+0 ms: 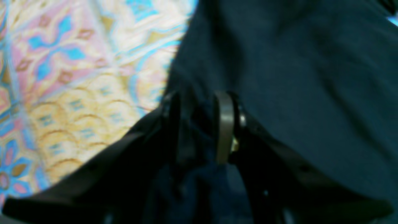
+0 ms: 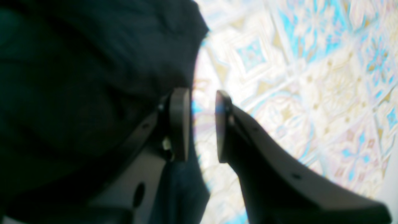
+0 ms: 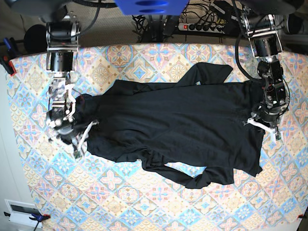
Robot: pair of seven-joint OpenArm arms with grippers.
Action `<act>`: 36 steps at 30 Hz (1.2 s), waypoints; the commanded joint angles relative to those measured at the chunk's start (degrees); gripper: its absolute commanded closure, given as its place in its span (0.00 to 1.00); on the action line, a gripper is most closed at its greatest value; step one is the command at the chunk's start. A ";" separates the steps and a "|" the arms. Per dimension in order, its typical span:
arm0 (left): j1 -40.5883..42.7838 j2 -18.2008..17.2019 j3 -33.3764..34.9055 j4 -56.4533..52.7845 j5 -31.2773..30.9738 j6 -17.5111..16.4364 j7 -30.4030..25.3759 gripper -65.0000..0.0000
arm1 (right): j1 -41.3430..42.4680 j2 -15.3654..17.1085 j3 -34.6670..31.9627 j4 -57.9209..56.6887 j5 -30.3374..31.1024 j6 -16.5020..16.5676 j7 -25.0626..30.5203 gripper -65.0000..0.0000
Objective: Layout the t-shirt on the table in an organized manner, then fold the t-shirt properly
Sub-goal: 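Drag the held shirt end with the right gripper toward the left gripper's side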
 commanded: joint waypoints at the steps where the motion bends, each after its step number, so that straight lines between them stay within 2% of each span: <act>1: 0.55 -1.03 -0.28 2.86 -0.15 -0.03 -1.05 0.72 | 3.68 0.46 0.22 -0.77 0.30 -0.33 2.67 0.79; 7: 6.79 -0.77 -0.10 11.30 -0.50 -0.03 -1.05 0.72 | 8.52 0.46 0.14 -9.12 0.21 -0.33 6.63 0.79; 10: 8.55 0.29 -0.28 13.85 -2.96 -0.03 -0.26 0.72 | 9.83 0.46 -2.06 -12.73 0.21 -0.33 8.12 0.77; 14: 8.81 0.64 -0.28 16.13 -6.22 -0.03 4.84 0.72 | 9.83 0.46 -8.04 -17.47 0.21 -0.60 11.99 0.68; 18: 8.72 0.64 -0.28 16.57 -9.38 -0.03 6.33 0.72 | 9.83 0.46 -11.73 -20.81 0.21 -0.60 14.71 0.61; 30: 8.90 0.73 -0.37 16.40 -9.73 -0.03 6.51 0.72 | 10.27 0.72 -11.38 -24.15 0.21 -0.69 21.40 0.61; 36: 8.99 0.73 -0.37 16.40 -9.73 -0.03 6.51 0.72 | 10.71 0.72 -2.85 -24.33 0.21 -0.69 21.75 0.60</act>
